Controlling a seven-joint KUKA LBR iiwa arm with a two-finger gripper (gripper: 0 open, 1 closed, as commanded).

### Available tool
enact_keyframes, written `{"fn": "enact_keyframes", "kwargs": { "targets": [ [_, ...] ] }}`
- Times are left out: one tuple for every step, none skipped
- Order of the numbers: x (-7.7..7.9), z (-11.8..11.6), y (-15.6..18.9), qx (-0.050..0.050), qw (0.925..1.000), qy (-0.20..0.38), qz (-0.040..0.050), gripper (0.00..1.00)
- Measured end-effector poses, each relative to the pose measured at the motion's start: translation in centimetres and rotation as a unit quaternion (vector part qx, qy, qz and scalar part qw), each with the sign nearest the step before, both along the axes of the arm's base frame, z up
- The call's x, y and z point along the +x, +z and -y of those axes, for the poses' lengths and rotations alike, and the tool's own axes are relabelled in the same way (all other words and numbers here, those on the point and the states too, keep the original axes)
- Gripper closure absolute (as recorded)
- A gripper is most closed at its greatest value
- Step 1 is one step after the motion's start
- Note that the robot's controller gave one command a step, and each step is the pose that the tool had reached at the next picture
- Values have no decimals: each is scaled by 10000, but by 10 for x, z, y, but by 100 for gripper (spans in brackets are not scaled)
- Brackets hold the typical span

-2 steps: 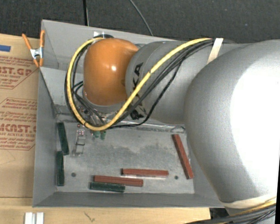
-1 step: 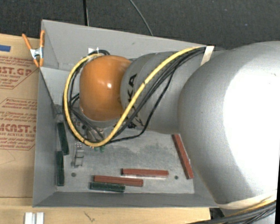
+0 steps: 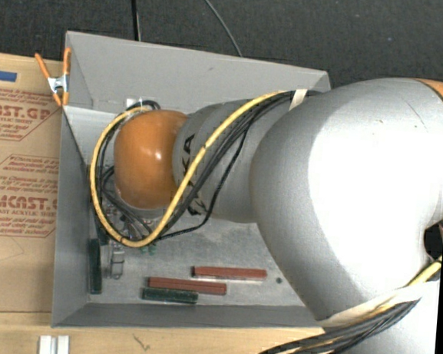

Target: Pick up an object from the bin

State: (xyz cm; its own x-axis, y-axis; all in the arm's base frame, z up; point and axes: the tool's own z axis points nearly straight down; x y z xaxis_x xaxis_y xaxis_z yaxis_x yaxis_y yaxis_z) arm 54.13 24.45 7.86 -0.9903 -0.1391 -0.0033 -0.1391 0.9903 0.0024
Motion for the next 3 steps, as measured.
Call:
{"fn": "enact_keyframes", "kwargs": {
  "targets": [
    [-26, 11, -8, -6, 9948, 1020, 13, 0],
    [-48, 17, -6, 9, 9697, 2443, 38, 100],
    [-48, 17, -6, 9, 9697, 2443, 37, 100]
  ]
}}
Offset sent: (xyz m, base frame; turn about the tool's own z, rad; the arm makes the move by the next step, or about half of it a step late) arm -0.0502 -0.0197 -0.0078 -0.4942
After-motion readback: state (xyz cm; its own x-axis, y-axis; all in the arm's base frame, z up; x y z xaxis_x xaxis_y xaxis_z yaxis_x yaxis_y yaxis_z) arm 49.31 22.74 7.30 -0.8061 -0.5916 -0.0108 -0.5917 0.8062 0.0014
